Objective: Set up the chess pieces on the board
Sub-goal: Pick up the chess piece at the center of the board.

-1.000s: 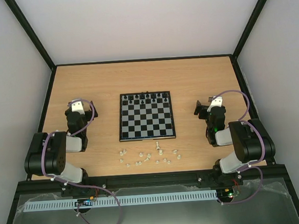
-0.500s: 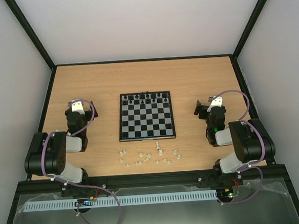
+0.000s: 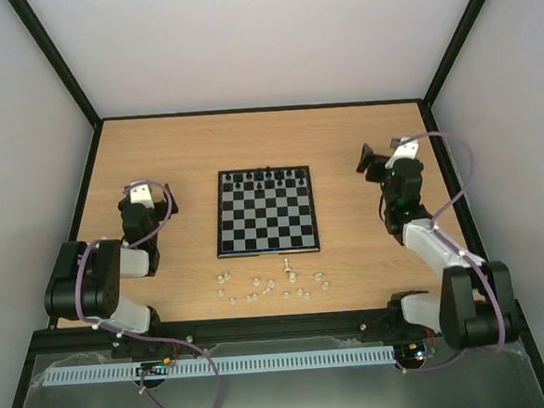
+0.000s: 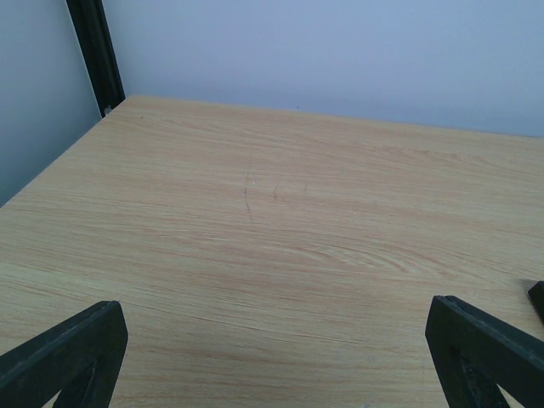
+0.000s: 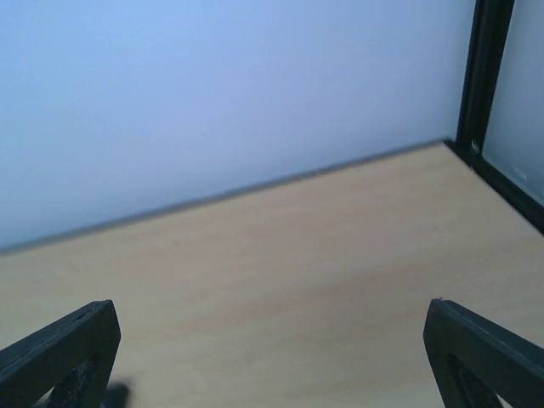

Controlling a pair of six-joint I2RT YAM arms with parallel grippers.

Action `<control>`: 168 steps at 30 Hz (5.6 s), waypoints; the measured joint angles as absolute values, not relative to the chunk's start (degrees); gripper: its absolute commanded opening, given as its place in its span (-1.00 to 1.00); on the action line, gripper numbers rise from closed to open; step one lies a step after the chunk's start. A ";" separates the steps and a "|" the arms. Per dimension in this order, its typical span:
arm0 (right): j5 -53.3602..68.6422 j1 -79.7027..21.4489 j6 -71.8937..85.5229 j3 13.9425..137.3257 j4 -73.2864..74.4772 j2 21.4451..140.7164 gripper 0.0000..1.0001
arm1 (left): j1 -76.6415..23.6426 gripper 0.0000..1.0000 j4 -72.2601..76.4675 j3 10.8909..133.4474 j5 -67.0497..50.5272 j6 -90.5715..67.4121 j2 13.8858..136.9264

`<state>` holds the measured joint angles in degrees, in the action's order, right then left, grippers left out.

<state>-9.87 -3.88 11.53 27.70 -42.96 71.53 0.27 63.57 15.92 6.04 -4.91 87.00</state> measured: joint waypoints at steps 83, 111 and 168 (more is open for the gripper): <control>-5.63 -44.23 27.92 42.87 18.74 65.06 0.67 | -7.49 0.98 30.98 31.83 10.04 -8.19 59.35; 1.72 -52.90 30.76 41.41 19.00 66.96 0.26 | -27.09 0.98 -0.21 21.98 -19.40 -39.81 30.24; -12.40 -61.43 58.41 29.91 29.19 57.49 -0.37 | -28.08 0.98 -11.03 22.39 -14.50 -40.23 27.46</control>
